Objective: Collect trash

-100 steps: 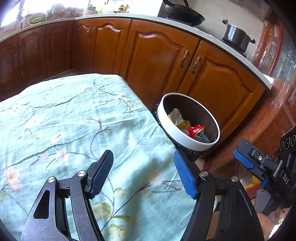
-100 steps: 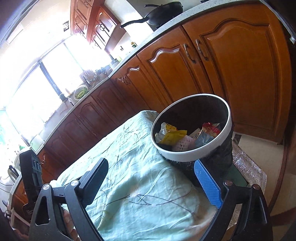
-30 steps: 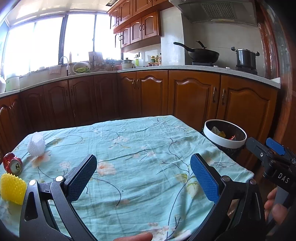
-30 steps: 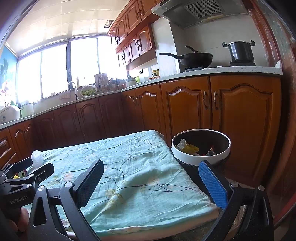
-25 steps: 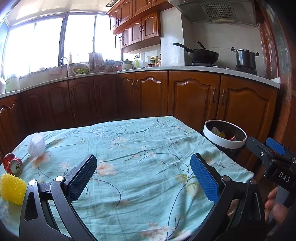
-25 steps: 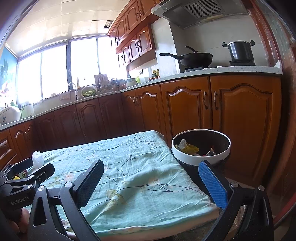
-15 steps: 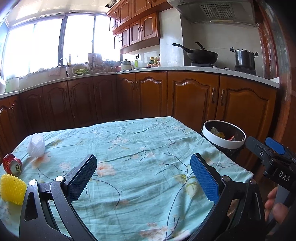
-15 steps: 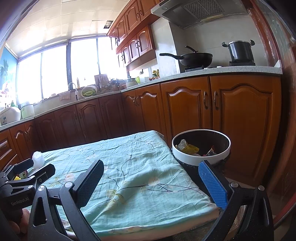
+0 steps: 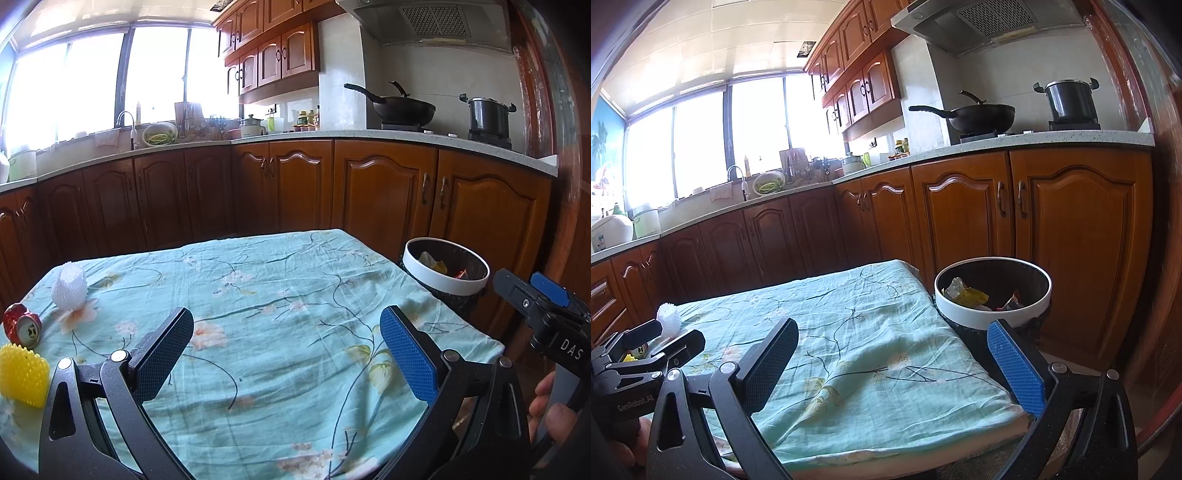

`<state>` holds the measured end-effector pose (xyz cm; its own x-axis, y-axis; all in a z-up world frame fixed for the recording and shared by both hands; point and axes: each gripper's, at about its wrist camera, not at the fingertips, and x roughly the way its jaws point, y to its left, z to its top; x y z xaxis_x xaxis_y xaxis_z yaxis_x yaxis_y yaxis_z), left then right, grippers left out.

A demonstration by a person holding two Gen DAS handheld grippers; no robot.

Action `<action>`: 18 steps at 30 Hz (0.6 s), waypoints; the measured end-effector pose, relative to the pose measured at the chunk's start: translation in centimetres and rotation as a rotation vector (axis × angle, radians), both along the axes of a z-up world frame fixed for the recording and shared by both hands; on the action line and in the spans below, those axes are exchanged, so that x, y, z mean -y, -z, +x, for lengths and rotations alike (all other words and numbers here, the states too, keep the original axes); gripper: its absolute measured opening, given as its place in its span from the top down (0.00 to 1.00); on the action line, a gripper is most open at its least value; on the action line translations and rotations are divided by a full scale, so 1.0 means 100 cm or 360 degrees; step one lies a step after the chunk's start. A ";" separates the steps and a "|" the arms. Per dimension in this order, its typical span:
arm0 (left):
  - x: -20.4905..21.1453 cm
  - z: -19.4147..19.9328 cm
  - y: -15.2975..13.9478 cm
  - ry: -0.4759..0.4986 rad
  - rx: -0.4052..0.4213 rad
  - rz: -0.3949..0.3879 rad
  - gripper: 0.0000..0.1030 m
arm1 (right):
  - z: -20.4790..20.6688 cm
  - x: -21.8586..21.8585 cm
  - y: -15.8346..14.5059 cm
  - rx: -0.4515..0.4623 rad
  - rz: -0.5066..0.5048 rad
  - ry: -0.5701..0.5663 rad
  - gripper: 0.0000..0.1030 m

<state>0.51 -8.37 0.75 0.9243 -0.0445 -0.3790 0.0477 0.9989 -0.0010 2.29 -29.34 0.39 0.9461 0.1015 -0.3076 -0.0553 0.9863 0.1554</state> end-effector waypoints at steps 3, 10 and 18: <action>0.000 0.000 0.000 0.0000 0.0000 0.0001 0.00 | 0.001 -0.001 0.000 -0.0001 0.0001 -0.0004 0.00; 0.000 0.002 0.000 0.0000 -0.0006 0.0003 0.00 | 0.001 -0.005 -0.002 -0.0001 -0.0002 -0.0019 0.00; -0.001 0.006 -0.001 0.0008 -0.0013 0.0008 0.00 | 0.001 -0.006 -0.002 -0.0005 0.0010 -0.0023 0.00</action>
